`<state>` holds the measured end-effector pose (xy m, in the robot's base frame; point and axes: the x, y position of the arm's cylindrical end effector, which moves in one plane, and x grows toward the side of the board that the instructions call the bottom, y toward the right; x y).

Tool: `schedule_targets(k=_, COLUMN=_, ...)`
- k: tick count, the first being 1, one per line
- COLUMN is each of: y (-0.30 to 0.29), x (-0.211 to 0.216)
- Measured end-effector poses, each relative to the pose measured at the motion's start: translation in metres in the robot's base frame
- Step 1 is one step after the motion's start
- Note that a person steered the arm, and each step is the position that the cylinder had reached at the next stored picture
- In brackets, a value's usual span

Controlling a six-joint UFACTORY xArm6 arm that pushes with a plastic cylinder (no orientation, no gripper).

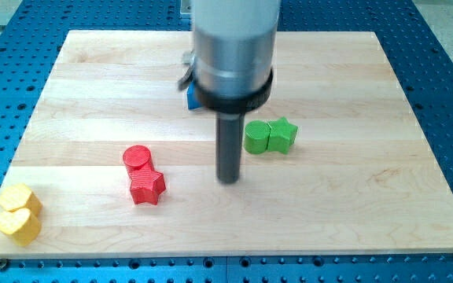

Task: Separate the yellow blocks from each other

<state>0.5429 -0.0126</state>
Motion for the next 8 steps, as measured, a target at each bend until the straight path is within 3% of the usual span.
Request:
schedule_targets(k=1, y=-0.053, x=0.018)
schedule_targets(k=2, y=-0.073, x=-0.001)
schedule_targets(k=3, y=-0.087, x=-0.016)
schedule_targets(k=5, y=-0.086, x=-0.001)
schedule_targets(k=6, y=-0.091, x=0.057)
schedule_targets(k=8, y=-0.121, x=0.076)
